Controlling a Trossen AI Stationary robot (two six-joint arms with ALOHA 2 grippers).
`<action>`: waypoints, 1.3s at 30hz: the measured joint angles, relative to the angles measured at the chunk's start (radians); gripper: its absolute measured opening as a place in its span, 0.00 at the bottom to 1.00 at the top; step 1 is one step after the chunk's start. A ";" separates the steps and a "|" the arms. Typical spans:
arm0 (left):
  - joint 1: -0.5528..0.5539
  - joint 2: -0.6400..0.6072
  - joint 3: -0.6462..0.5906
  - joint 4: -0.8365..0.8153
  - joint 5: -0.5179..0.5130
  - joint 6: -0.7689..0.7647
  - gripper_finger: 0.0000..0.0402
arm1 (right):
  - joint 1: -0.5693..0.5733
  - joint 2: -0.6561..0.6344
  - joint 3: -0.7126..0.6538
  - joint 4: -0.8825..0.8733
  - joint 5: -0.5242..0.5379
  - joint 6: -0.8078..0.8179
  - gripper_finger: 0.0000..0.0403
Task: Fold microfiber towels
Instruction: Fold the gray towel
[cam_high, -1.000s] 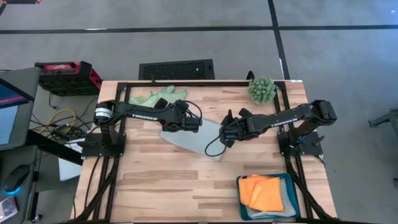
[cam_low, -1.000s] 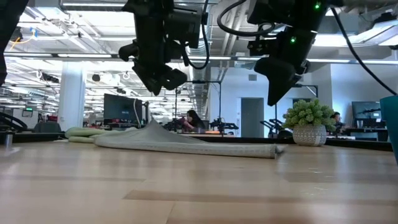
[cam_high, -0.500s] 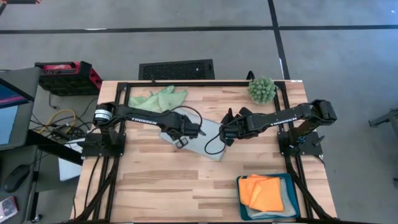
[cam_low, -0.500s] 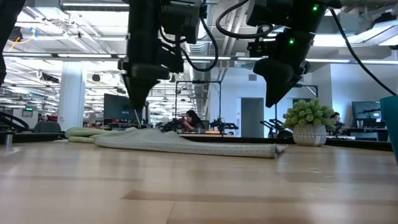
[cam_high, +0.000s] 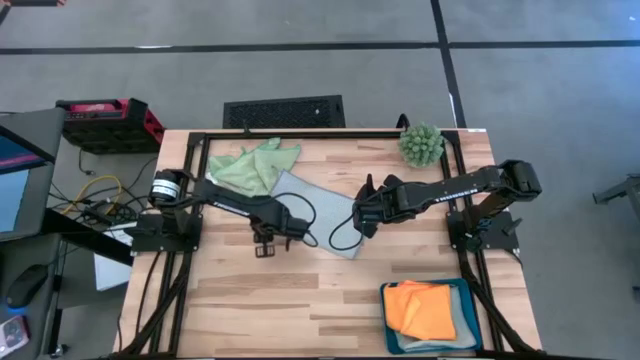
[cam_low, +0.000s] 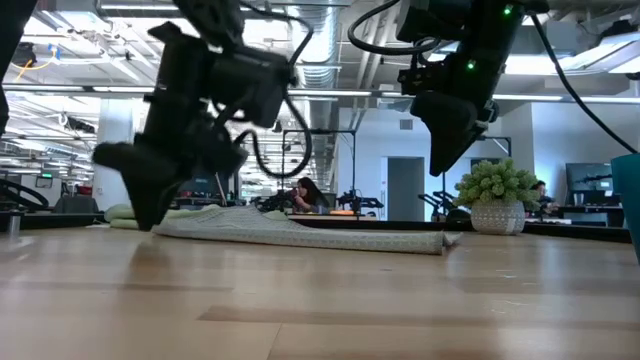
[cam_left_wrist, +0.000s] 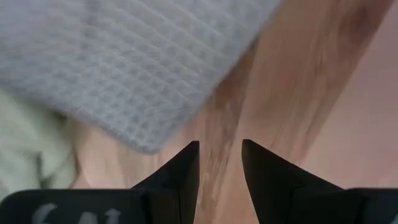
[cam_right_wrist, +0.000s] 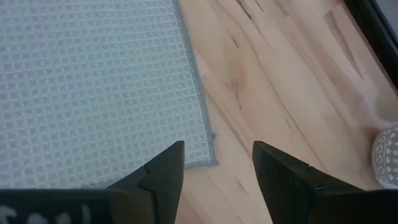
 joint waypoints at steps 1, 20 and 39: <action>0.000 0.000 -0.015 0.015 -0.004 0.031 0.28 | 0.000 0.000 0.000 0.000 0.000 0.003 0.53; -0.002 -0.019 -0.042 0.021 -0.061 0.156 0.28 | 0.001 0.000 0.000 0.037 -0.001 0.013 0.52; 0.003 -0.040 -0.094 0.187 -0.140 0.293 0.28 | 0.001 0.000 0.000 0.058 0.000 0.015 0.51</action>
